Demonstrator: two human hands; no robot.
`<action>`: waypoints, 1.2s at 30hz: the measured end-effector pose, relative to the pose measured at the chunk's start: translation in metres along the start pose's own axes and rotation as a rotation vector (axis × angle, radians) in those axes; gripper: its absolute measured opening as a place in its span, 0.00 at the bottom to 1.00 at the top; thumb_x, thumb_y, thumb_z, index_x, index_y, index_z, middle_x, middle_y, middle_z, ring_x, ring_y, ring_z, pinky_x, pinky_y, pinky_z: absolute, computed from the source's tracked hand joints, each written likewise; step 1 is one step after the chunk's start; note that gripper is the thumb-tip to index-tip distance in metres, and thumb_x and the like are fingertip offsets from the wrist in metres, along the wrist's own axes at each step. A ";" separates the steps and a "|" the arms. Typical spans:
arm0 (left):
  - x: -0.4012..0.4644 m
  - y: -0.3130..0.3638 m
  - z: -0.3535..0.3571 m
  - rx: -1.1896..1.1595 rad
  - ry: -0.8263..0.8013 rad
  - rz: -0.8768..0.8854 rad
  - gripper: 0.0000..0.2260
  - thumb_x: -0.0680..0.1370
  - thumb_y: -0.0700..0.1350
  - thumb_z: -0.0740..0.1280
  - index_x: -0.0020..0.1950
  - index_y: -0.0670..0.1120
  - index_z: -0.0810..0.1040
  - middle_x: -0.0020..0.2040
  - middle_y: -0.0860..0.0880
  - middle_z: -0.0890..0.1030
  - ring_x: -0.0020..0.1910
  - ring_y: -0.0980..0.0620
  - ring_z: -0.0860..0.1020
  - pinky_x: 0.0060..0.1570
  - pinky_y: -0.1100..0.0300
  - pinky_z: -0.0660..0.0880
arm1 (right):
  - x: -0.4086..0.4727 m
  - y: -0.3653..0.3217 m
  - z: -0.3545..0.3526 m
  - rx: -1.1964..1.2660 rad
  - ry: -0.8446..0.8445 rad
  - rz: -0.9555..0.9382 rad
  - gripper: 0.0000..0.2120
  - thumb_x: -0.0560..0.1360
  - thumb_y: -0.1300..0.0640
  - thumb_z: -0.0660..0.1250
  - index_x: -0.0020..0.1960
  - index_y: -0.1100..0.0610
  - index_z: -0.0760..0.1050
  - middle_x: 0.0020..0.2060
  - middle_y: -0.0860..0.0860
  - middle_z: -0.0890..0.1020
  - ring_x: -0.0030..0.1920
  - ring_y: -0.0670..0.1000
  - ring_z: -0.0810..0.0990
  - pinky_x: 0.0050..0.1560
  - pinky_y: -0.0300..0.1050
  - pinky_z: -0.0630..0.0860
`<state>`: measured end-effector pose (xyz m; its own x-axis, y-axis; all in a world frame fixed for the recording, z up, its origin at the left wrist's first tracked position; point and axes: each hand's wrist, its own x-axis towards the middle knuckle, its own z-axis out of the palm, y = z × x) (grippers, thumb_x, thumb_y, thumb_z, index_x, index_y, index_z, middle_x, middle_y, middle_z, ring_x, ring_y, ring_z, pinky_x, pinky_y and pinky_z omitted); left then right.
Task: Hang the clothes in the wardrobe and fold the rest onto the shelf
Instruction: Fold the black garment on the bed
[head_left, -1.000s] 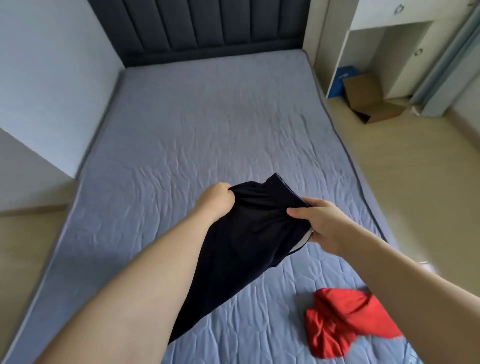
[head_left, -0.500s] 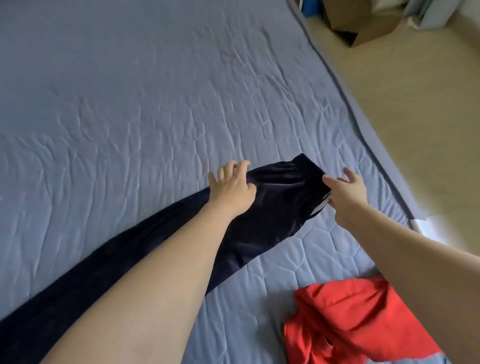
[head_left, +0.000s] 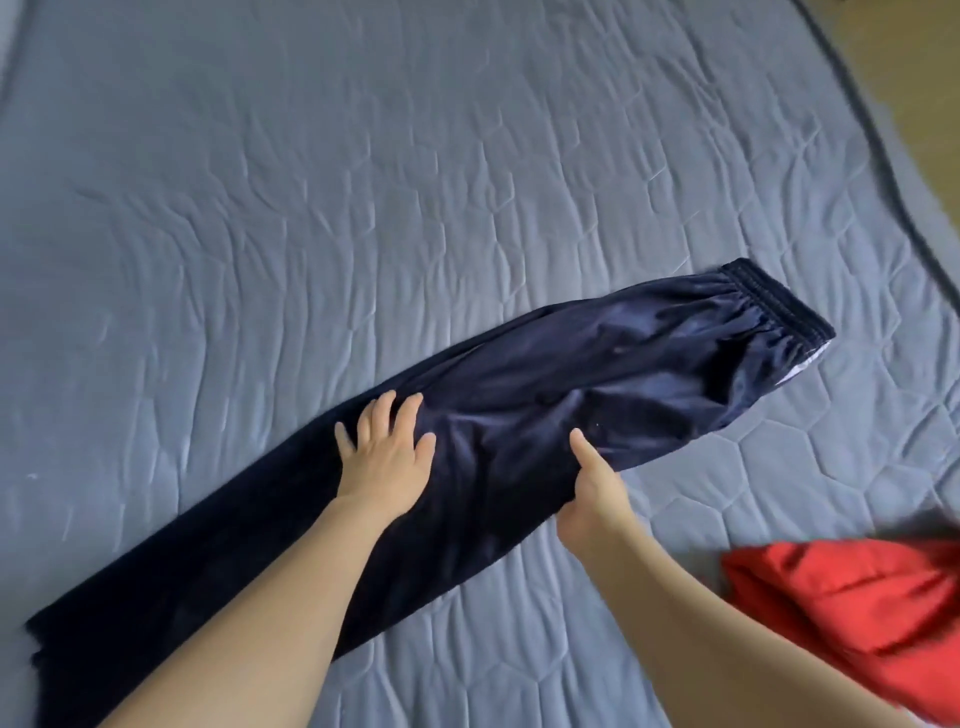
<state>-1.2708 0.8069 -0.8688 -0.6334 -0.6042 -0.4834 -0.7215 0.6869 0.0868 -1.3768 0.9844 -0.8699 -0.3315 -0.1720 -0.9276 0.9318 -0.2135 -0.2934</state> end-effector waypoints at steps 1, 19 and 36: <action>0.008 -0.007 -0.005 -0.056 0.026 -0.012 0.23 0.83 0.53 0.51 0.78 0.52 0.53 0.78 0.48 0.53 0.76 0.46 0.54 0.73 0.43 0.52 | 0.000 0.013 0.009 -0.002 -0.021 0.028 0.17 0.74 0.49 0.70 0.61 0.51 0.76 0.52 0.49 0.84 0.49 0.50 0.82 0.42 0.44 0.77; 0.109 0.018 -0.018 -0.052 -0.092 0.062 0.12 0.77 0.34 0.53 0.35 0.45 0.63 0.37 0.47 0.72 0.34 0.48 0.68 0.36 0.56 0.66 | 0.020 0.054 0.014 0.197 -0.126 0.023 0.14 0.78 0.46 0.61 0.55 0.54 0.79 0.49 0.51 0.85 0.52 0.52 0.82 0.52 0.47 0.76; 0.088 -0.004 -0.009 0.010 0.181 0.208 0.14 0.82 0.54 0.54 0.57 0.44 0.67 0.55 0.43 0.78 0.52 0.39 0.76 0.43 0.50 0.69 | 0.017 0.063 -0.014 -0.050 0.015 -0.219 0.10 0.77 0.53 0.65 0.42 0.54 0.65 0.31 0.51 0.68 0.31 0.49 0.69 0.43 0.47 0.75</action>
<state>-1.3266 0.7471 -0.9035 -0.8079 -0.5117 -0.2925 -0.5687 0.8071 0.1589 -1.3219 0.9818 -0.9069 -0.5245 -0.1122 -0.8440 0.8443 -0.1962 -0.4986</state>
